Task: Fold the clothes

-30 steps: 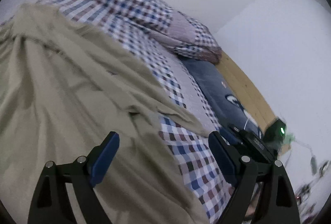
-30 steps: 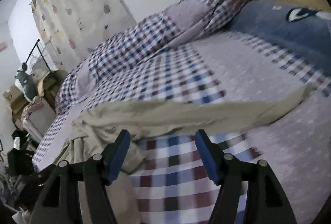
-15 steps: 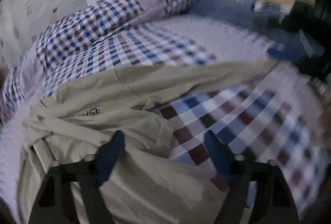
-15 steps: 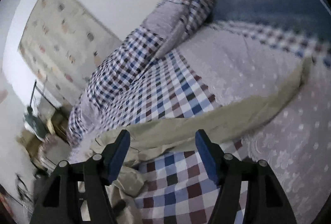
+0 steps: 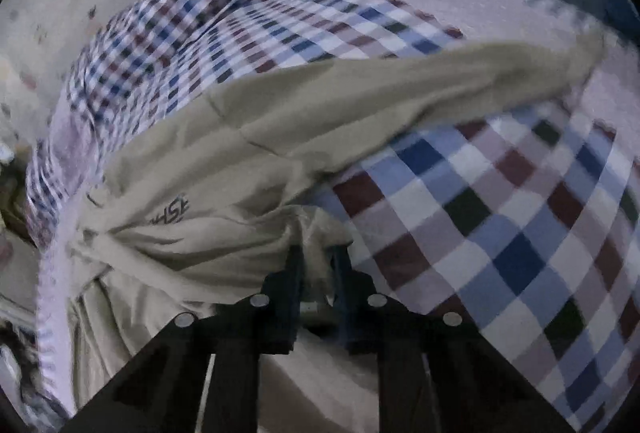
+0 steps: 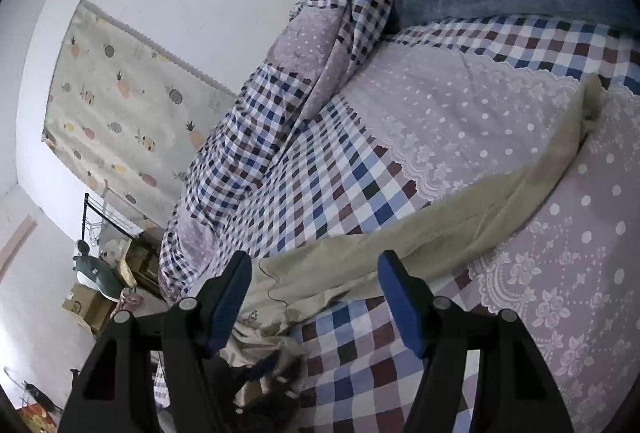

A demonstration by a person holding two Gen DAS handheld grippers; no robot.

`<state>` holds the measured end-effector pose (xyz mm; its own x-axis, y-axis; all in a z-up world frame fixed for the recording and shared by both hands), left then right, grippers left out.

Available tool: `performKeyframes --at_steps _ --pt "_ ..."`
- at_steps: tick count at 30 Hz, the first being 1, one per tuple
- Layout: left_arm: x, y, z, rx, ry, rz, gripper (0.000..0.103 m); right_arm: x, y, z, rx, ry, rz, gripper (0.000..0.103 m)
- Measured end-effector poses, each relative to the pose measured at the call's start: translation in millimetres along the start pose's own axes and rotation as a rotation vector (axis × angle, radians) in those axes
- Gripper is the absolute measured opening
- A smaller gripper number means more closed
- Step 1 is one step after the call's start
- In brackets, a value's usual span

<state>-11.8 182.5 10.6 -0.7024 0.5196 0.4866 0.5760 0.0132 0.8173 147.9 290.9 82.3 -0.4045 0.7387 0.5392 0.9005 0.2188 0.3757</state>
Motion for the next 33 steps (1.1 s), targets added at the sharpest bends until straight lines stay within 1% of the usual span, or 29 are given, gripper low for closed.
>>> performKeyframes --at_steps 2,5,7,9,11,14,16,17,20,21,22,24,26,27,29,30,32,33 --pt "3 12 -16 -0.052 0.059 0.026 0.011 0 -1 1 0.002 -0.004 -0.002 0.070" --pt "17 45 -45 -0.143 0.148 0.112 0.011 -2 -4 -1 0.000 0.001 -0.013 0.070" --pt "26 69 -75 -0.202 0.217 0.171 0.011 -4 -8 -3 -0.002 0.007 -0.023 0.070" --pt "31 92 -105 -0.236 0.283 0.207 0.011 -8 -11 -6 -0.003 0.015 -0.033 0.070" --pt "37 110 -145 -0.263 0.357 0.237 0.011 -13 -17 -10 0.000 0.029 -0.054 0.070" --pt "37 132 -219 -0.267 0.480 0.265 0.011 -20 -26 -16 0.009 0.048 -0.085 0.070" --pt "31 145 -284 -0.230 0.574 0.287 0.011 -25 -33 -20 0.009 0.065 -0.106 0.070" --pt "27 149 -309 -0.214 0.613 0.296 0.011 -28 -36 -22 0.006 0.073 -0.114 0.070" --pt "1 162 -402 -0.134 0.761 0.330 0.011 -36 -46 -27 -0.002 0.094 -0.140 0.070" --pt "-12 167 -438 -0.107 0.825 0.346 0.011 -39 -49 -29 -0.004 0.099 -0.148 0.070" --pt "-21 170 -466 -0.078 0.873 0.357 0.011 -42 -52 -30 -0.006 0.102 -0.155 0.070" --pt "-43 176 -523 0.007 0.950 0.371 0.011 -47 -59 -32 -0.011 0.109 -0.167 0.070" --pt "-62 177 -570 0.092 0.996 0.366 0.011 -54 -66 -34 -0.021 0.120 -0.181 0.070" --pt "-73 180 -597 0.149 1.023 0.360 0.011 -57 -69 -35 -0.027 0.124 -0.187 0.070" --pt "-93 184 -636 0.225 1.060 0.359 0.011 -63 -75 -38 -0.033 0.135 -0.202 0.070" --pt "-108 188 -662 0.275 1.094 0.363 0.011 -66 -79 -39 -0.038 0.142 -0.211 0.070" --pt "-135 200 -700 0.348 1.156 0.365 0.011 -72 -86 -42 -0.057 0.169 -0.224 0.070" --pt "-147 206 -712 0.392 1.185 0.361 0.011 -74 -89 -43 -0.068 0.181 -0.228 0.070"
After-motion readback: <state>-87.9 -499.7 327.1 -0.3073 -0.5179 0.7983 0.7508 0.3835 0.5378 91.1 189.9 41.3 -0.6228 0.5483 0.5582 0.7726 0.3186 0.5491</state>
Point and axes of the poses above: each gripper's, at about its wrist camera, not at the fingertips, and y roughly against the way its jaws point, z to its right, x to its top, the point moved 4 cm from there along -y, roughly the way its jaws point, and after that the axes turned 3 degrees about x, right-handed, at the moved point
